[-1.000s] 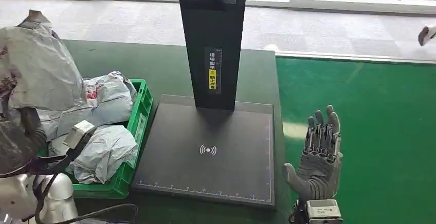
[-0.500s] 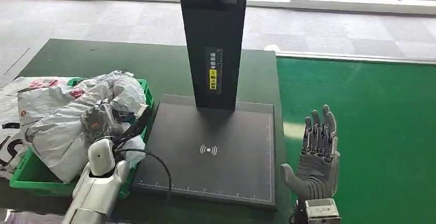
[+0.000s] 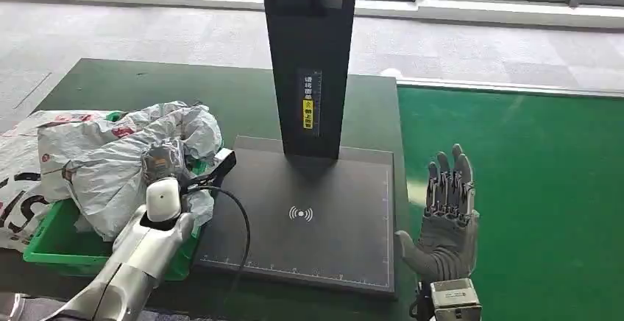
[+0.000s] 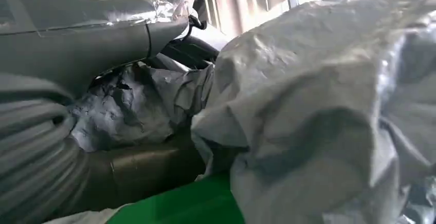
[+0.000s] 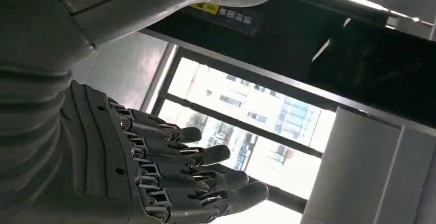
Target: Moved the parcel from conveyor to table for the left to box.
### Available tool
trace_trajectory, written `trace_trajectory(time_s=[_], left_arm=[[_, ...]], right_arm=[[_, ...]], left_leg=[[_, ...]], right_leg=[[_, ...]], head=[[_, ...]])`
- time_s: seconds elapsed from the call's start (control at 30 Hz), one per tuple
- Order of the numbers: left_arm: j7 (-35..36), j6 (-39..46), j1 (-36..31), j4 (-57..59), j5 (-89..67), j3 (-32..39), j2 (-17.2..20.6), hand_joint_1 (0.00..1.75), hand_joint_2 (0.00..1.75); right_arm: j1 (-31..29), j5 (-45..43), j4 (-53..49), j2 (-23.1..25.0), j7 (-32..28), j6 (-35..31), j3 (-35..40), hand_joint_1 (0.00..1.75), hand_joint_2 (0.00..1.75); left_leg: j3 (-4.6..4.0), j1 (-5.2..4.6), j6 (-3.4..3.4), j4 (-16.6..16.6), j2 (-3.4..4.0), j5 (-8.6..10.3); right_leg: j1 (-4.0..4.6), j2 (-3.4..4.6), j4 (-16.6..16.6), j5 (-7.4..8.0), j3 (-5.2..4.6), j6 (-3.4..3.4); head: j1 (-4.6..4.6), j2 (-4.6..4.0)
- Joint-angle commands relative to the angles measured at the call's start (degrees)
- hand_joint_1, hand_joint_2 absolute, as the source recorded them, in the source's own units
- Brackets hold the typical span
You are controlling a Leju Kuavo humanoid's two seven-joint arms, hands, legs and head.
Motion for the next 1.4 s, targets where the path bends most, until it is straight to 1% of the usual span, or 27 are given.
trace_trajectory(time_s=[0.03,0.07,0.1,0.13,0.17,0.2,0.23,0.27,0.3,0.33,0.37,0.4,0.43,0.47,0.53,0.6,0.63,0.8,0.83,0.9,0.93,1.03,1.1,1.3,1.4], left_arm=[[-0.80,-0.60,-0.82,7.39,-2.42,-3.35,0.74,1.75,1.75],[-1.04,0.20,-0.18,6.73,-2.42,-3.14,0.63,1.75,1.75],[-0.86,2.06,0.48,5.58,-2.42,-3.09,0.57,1.26,1.75],[0.55,5.51,1.58,3.45,-2.42,-3.51,0.57,0.03,1.75],[0.89,6.14,2.05,2.52,-2.42,-3.91,0.63,0.00,1.75],[1.19,6.51,3.03,0.51,-2.42,-4.25,0.72,0.00,1.75],[1.28,6.86,3.69,-1.01,-2.42,-4.29,0.76,0.00,1.75],[1.59,8.34,4.41,-2.88,-2.42,-4.50,0.83,0.00,1.75],[1.59,8.34,4.41,-2.88,-2.42,-4.50,0.83,0.00,0.00],[2.77,11.66,5.34,-5.46,-2.42,-5.28,1.10,0.00,0.00],[2.77,11.66,5.34,-5.46,-2.42,-5.28,1.10,0.00,0.00],[3.22,13.29,6.04,-7.42,-2.42,-5.25,1.24,0.00,0.00],[3.09,14.07,6.42,-8.34,-2.42,-5.05,1.24,0.00,0.00],[3.09,14.07,6.42,-8.34,-2.42,-5.05,1.24,0.00,0.00],[3.09,14.07,6.42,-8.34,-2.42,-5.05,1.24,0.00,0.00],[3.09,14.07,6.42,-8.34,-2.42,-5.05,1.24,0.00,0.00],[3.09,14.07,6.42,-8.34,-2.42,-5.05,1.24,0.00,0.00],[3.09,14.07,6.42,-8.34,-2.42,-5.05,1.24,0.00,0.00],[3.09,14.07,6.42,-8.34,-2.42,-5.05,1.24,0.00,0.00],[3.09,14.07,6.42,-8.34,-2.42,-5.05,1.24,0.00,0.00],[3.53,19.80,7.26,-10.26,-2.42,-4.86,1.47,0.00,0.00],[3.81,25.00,9.64,-16.22,-2.42,-4.03,2.10,0.00,0.00],[4.02,25.64,11.70,-20.82,-2.42,-3.33,2.79,0.00,0.00],[3.79,25.64,12.47,-22.14,-2.42,-3.17,2.65,0.00,0.00],[2.44,25.64,12.79,-22.58,-2.42,-1.87,2.10,0.00,0.00]], right_arm=[[-1.39,-0.76,2.16,-0.03,-0.18,-0.77,-2.24,0.00,1.75],[-1.38,-1.18,2.38,-0.49,-0.18,-1.45,-1.84,0.00,1.75],[-1.27,-1.28,2.39,-0.63,-0.18,-1.95,-1.74,0.00,1.75],[-1.03,-1.48,2.31,-0.93,-0.18,-2.70,-1.37,0.00,1.75],[-0.87,-1.46,2.18,-0.97,-0.18,-2.90,-1.29,0.00,1.75],[-0.58,-1.32,1.82,-0.92,-0.18,-3.15,-1.09,0.00,1.75],[-0.41,-1.14,1.63,-0.76,-0.18,-3.22,-1.09,0.00,1.75],[-0.18,-0.95,1.33,-0.52,-0.18,-3.33,-1.20,0.00,1.75],[-0.18,-0.95,1.33,-0.52,-0.18,-3.33,-1.20,0.00,1.75],[0.49,-0.68,0.62,-0.05,-0.18,-3.54,-1.38,0.00,1.75],[0.49,-0.68,0.62,-0.05,-0.18,-3.54,-1.38,0.00,1.75],[1.00,-0.68,0.02,0.00,-0.18,-3.67,-1.39,0.00,1.75],[1.20,-0.65,-0.19,0.05,-0.18,-3.78,-1.43,0.00,1.75],[1.20,-0.65,-0.19,0.05,-0.18,-3.78,-1.43,0.00,1.75],[1.20,-0.65,-0.19,0.05,-0.18,-3.78,-1.43,0.00,1.75],[1.20,-0.65,-0.19,0.05,-0.18,-3.78,-1.43,0.00,1.75],[1.20,-0.65,-0.19,0.05,-0.18,-3.78,-1.43,0.00,1.75],[1.20,-0.65,-0.19,0.05,-0.18,-3.78,-1.43,0.00,1.75],[1.20,-0.65,-0.19,0.05,-0.18,-3.78,-1.43,0.00,1.75],[1.20,-0.65,-0.19,0.05,-0.18,-3.78,-1.43,0.00,1.75],[1.61,-0.77,-0.45,0.36,-0.18,-4.30,-1.58,0.00,1.75],[2.43,-1.22,-0.92,0.08,-0.18,-5.05,-1.01,0.00,1.75],[2.53,-1.43,-1.08,0.01,-0.18,-5.37,-0.85,0.00,1.75],[3.11,-1.60,-1.76,0.12,-0.18,-5.79,-1.12,0.00,1.75],[3.63,-1.86,-2.24,0.17,-0.18,-5.93,-1.16,0.00,1.75]], left_leg=[[-0.61,-0.01,-0.02,-0.08,0.06,0.30],[-0.44,0.00,-0.02,0.01,0.01,0.19],[-0.48,-0.01,-0.02,-0.10,0.09,0.26],[-0.64,-0.02,-0.03,-0.17,0.14,0.36],[-0.49,-0.02,-0.02,-0.07,0.07,0.24],[-0.49,-0.04,-0.03,-0.19,0.14,0.30],[-0.32,-0.03,-0.02,-0.04,0.06,0.16],[-0.51,-0.04,-0.03,-0.12,0.13,0.26],[-0.57,-0.05,-0.04,-0.22,0.23,0.32],[-0.62,-0.06,-0.04,-0.27,0.24,0.36],[-0.37,-0.04,-0.03,-0.06,0.08,0.15],[-0.49,-0.04,-0.03,-0.13,0.12,0.22],[-0.41,-0.03,-0.03,-0.07,0.08,0.15],[-0.47,-0.05,-0.04,-0.14,0.12,0.19],[-0.29,-0.03,-0.02,-0.03,0.02,0.03],[-0.50,-0.05,-0.02,-0.13,0.04,0.14],[-0.44,-0.05,-0.01,-0.08,-0.02,0.08],[-0.65,-0.08,-0.03,-0.23,0.12,0.21],[-0.52,-0.07,-0.02,-0.05,0.02,0.06],[-0.53,-0.07,-0.03,-0.07,0.12,0.06],[-0.53,-0.06,-0.04,-0.05,0.10,0.04],[-0.61,-0.06,-0.06,-0.10,0.18,0.07],[-0.58,-0.04,-0.06,-0.05,0.23,0.01],[-0.69,-0.03,-0.09,-0.07,0.25,-0.02],[-0.78,-0.03,-0.09,-0.08,0.21,0.01]], right_leg=[[-0.01,0.08,-0.01,0.29,-0.65,0.03],[0.00,0.02,0.04,0.19,-0.45,0.03],[-0.02,0.11,-0.05,0.28,-0.52,0.04],[-0.04,0.16,-0.08,0.38,-0.72,0.04],[-0.03,0.10,-0.01,0.26,-0.53,0.04],[-0.05,0.17,-0.11,0.33,-0.56,0.04],[-0.03,0.08,0.00,0.18,-0.35,0.03],[-0.04,0.16,-0.04,0.29,-0.57,0.03],[-0.06,0.26,-0.11,0.37,-0.69,0.04],[-0.06,0.27,-0.16,0.41,-0.74,0.04],[-0.05,0.11,-0.01,0.18,-0.42,0.03],[-0.04,0.15,-0.06,0.25,-0.55,0.03],[-0.04,0.11,-0.03,0.18,-0.46,0.03],[-0.05,0.16,-0.08,0.23,-0.55,0.04],[-0.04,0.06,-0.02,0.07,-0.30,0.03],[-0.06,0.10,-0.11,0.17,-0.52,0.05],[-0.06,0.05,-0.07,0.11,-0.43,0.04],[-0.10,0.21,-0.16,0.27,-0.71,0.05],[-0.08,0.11,-0.03,0.11,-0.53,0.03],[-0.08,0.21,-0.03,0.13,-0.60,0.02],[-0.07,0.18,-0.02,0.11,-0.59,0.03],[-0.06,0.25,-0.06,0.16,-0.74,0.02],[-0.04,0.29,-0.03,0.11,-0.72,0.01],[-0.02,0.33,-0.04,0.10,-0.83,0.01],[-0.02,0.29,-0.05,0.12,-0.91,0.02]], head=[[0.00,0.00],[0.00,0.00],[0.00,0.00],[0.00,0.00],[0.00,0.00],[0.00,0.00],[0.00,0.00],[-0.02,0.00],[0.00,0.00],[0.00,0.00],[0.00,0.00],[0.00,0.00],[0.00,0.00],[0.00,0.00],[0.00,0.00],[0.00,0.00],[0.00,0.00],[0.00,0.00],[0.00,0.00],[0.00,0.00],[0.00,0.00],[0.00,0.00],[0.00,0.00],[0.00,0.00],[0.00,0.00]])
